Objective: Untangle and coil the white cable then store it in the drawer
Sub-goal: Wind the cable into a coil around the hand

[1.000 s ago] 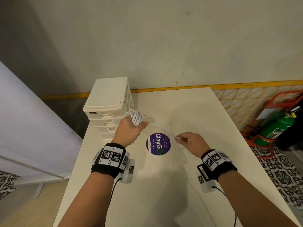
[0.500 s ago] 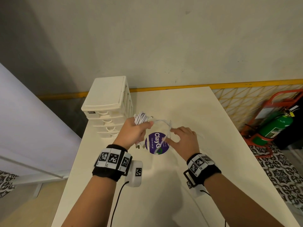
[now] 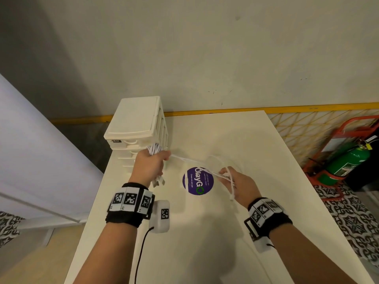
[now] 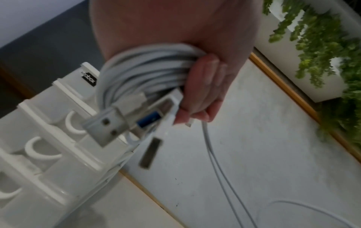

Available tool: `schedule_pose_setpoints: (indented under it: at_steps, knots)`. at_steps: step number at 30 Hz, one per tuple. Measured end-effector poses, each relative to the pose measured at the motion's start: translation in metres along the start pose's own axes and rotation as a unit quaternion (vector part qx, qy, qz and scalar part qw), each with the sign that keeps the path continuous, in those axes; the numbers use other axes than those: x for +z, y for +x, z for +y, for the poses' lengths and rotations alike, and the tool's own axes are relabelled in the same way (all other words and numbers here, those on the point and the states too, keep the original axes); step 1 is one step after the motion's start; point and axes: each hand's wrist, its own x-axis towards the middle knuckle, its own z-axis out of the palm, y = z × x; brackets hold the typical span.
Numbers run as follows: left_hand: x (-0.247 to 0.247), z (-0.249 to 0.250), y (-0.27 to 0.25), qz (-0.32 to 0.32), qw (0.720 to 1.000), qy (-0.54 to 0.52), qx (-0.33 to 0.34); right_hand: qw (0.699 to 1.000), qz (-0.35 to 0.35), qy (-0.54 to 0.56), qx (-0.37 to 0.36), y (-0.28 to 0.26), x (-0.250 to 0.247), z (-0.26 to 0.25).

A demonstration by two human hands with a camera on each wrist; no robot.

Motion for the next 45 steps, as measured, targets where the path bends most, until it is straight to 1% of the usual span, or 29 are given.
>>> schedule_pose_setpoints:
  at_steps: [3,5,7,9,11,14,16,17,19,20,21,23,24,25,26,27,28,29,31,32,33,35,37,40,42,45]
  knots:
    - [-0.006,-0.003,0.003,0.025,1.000,-0.011,-0.007,0.999,0.032,0.028,0.003,-0.009,-0.010,0.013]
    - [-0.009,-0.003,0.005,0.046,0.999,-0.020,-0.008,0.997,0.067,0.013,0.033,-0.008,-0.016,0.028]
    - [-0.012,-0.003,0.006,0.064,0.998,-0.027,-0.012,0.992,0.093,-0.013,0.079,-0.008,-0.022,0.044]
    - [-0.012,-0.003,0.006,0.058,0.998,-0.022,-0.010,0.987,0.095,-0.026,0.125,-0.006,-0.028,0.058]
    - [-0.007,-0.003,0.006,0.042,0.999,-0.013,-0.004,0.983,0.091,-0.051,0.149,-0.001,-0.030,0.066]
    - [0.002,-0.005,0.005,0.038,0.999,-0.001,-0.002,0.970,0.060,-0.120,0.203,0.005,-0.030,0.072]
    - [0.006,-0.006,0.005,0.036,0.999,0.007,-0.002,0.963,0.064,-0.124,0.230,0.008,-0.030,0.074]
    - [0.009,-0.006,0.005,0.030,1.000,0.009,-0.003,0.966,0.071,-0.100,0.227,0.010,-0.029,0.074]
    - [0.015,-0.006,0.002,0.000,1.000,0.020,-0.006,0.981,0.075,-0.009,0.181,0.015,-0.026,0.066]
    - [0.019,-0.006,0.000,-0.020,0.999,0.031,-0.008,0.985,0.064,0.025,0.157,0.018,-0.023,0.059]
    - [0.024,-0.007,-0.002,-0.041,0.998,0.042,-0.010,0.989,0.044,0.029,0.142,0.020,-0.020,0.051]
    - [0.031,-0.010,-0.007,-0.077,0.995,0.063,-0.013,0.990,0.006,-0.049,0.134,0.025,-0.015,0.034]
    - [0.034,-0.012,-0.009,-0.089,0.993,0.069,-0.015,0.987,0.009,-0.099,0.124,0.026,-0.014,0.025]
    - [0.036,-0.013,-0.010,-0.101,0.992,0.074,-0.016,0.986,0.023,-0.131,0.099,0.027,-0.014,0.015]
    - [0.038,-0.015,-0.012,-0.112,0.991,0.077,-0.016,0.988,0.033,-0.137,0.061,0.027,-0.013,0.005]
    - [0.040,-0.015,-0.013,-0.123,0.989,0.079,-0.015,0.991,0.023,-0.127,0.022,0.028,-0.011,-0.005]
    - [0.041,-0.016,-0.014,-0.133,0.988,0.080,-0.012,0.993,-0.009,-0.117,-0.007,0.029,-0.009,-0.012]
    - [0.042,-0.015,-0.016,-0.141,0.987,0.081,-0.010,0.991,-0.056,-0.120,-0.018,0.029,-0.006,-0.017]
    - [0.041,-0.015,-0.017,-0.148,0.987,0.068,-0.008,0.975,-0.149,-0.163,-0.003,0.030,0.001,-0.019]
    - [0.040,-0.015,-0.016,-0.148,0.987,0.054,-0.008,0.969,-0.173,-0.175,0.009,0.029,0.003,-0.015]
    - [0.038,-0.015,-0.016,-0.148,0.988,0.040,-0.010,0.971,-0.177,-0.160,0.017,0.028,0.004,-0.010]
    - [0.033,-0.015,-0.015,-0.138,0.990,0.031,-0.013,0.984,-0.158,-0.074,0.023,0.024,0.003,-0.005]
    - [0.029,-0.017,-0.013,-0.121,0.991,0.054,-0.014,0.991,-0.130,-0.011,0.026,0.022,0.001,-0.004]
    - [0.032,-0.027,-0.010,-0.113,0.986,0.120,-0.010,0.998,-0.049,0.043,0.010,0.022,-0.001,-0.008]
    - [0.036,-0.034,-0.010,-0.121,0.979,0.162,-0.013,0.995,0.003,0.097,0.001,0.023,-0.003,-0.014]
    - [0.041,-0.041,-0.011,-0.162,0.967,0.196,-0.013,0.983,0.089,0.162,-0.001,0.026,-0.009,-0.018]
